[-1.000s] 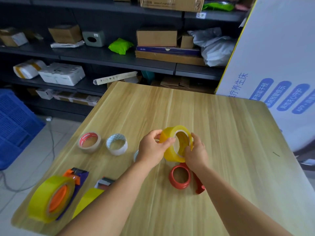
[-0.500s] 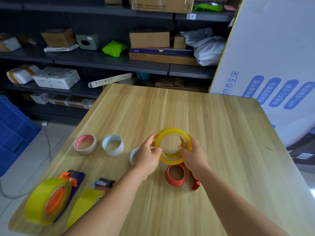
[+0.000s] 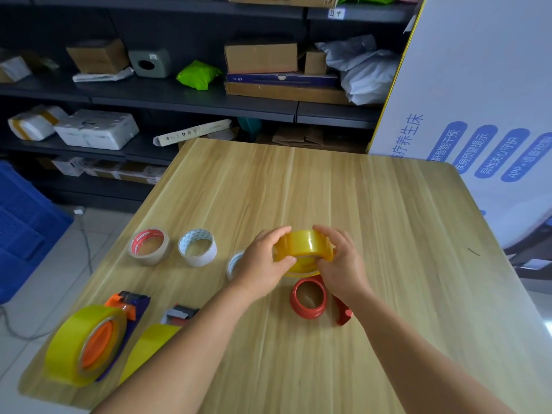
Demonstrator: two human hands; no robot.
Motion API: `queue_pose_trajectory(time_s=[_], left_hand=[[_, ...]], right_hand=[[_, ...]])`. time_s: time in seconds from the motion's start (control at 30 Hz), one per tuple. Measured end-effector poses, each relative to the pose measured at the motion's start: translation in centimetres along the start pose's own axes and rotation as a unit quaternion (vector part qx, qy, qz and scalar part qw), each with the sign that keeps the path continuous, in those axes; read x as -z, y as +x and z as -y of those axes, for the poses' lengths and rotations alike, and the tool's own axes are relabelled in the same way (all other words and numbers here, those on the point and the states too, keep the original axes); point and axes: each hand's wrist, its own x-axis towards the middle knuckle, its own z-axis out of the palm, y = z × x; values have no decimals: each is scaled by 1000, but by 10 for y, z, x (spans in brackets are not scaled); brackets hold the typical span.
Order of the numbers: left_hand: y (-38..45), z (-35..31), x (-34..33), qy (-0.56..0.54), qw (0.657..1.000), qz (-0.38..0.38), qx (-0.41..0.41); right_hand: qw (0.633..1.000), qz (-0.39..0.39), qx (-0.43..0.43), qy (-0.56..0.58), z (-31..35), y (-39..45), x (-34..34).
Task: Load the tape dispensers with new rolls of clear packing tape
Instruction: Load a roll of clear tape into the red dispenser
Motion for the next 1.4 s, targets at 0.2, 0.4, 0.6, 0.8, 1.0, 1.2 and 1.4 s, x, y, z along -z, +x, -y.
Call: queue_pose_trajectory(time_s=[0.2,0.4,0.6,0.8,1.0,1.2,1.4], left_hand=[[3,4,-2,-58,998,-6,22],[-5,16,-5,-220,971,19,88],[-4,17,-4,-105,994,20,29],[-2,10,-5,-71,997,20,-6],[-8,15,-7,-170,984,25,43],[-12,13,-3,-157,986,32,41],[-11,-1,-5,-105,994,30,-11]], right_hand=[[999,-9,-28,32,-2,2,2],[991,2,-100,87,-15,1,8],[996,-5,-72,44,-8,-4,9],[998,-1,-46,34,-5,-7,8],[995,14,-76,55,-9,-8,12],[996,10,-68,53,-12,-12,12],[999,1,-30,21,-9,-13,10]])
